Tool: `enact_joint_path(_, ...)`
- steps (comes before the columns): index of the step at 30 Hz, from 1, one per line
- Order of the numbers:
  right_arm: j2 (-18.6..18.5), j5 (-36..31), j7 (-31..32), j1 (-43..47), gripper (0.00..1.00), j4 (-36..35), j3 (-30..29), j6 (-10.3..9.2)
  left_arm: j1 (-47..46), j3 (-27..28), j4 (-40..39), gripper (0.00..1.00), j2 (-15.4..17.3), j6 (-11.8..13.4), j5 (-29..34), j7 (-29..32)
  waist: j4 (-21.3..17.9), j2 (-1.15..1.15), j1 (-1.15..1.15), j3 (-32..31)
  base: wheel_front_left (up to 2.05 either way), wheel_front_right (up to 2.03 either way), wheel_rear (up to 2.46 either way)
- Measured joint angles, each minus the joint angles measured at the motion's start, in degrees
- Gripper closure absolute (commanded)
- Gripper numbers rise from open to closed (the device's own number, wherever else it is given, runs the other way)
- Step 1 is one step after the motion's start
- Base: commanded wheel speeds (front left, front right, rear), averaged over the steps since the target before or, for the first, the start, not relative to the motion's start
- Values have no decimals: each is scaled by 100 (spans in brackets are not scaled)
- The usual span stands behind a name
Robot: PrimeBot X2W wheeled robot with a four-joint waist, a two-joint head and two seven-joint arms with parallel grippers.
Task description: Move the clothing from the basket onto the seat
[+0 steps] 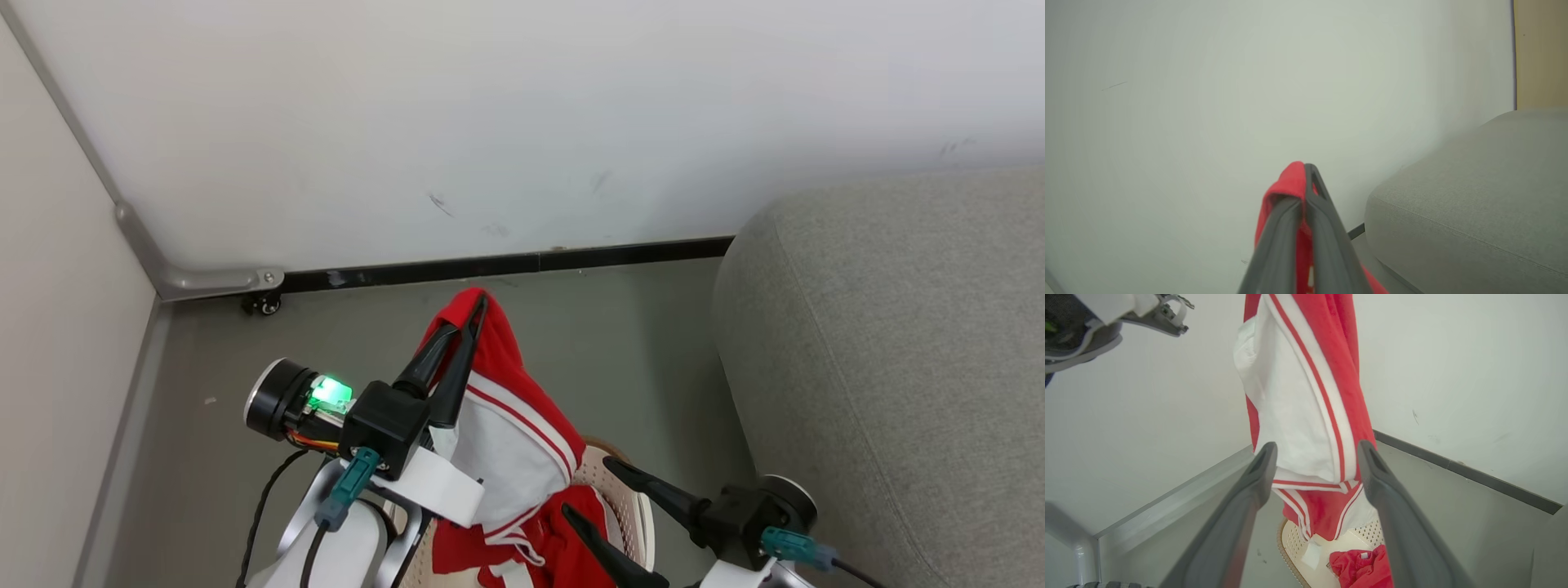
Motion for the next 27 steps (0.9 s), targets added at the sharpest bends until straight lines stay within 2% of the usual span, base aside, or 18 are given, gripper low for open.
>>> enact_joint_path(18,-1199,698,526,-13,0,-1214,352,2,57,-248,-708,100,94,-201,13,79,-62,0,0,-329,0,0,0)
enact_joint_path(27,-1422,1174,704,-87,0,-1550,524,4,57,-457,-987,100,43,-315,48,233,-6,0,0,-302,0,0,0)
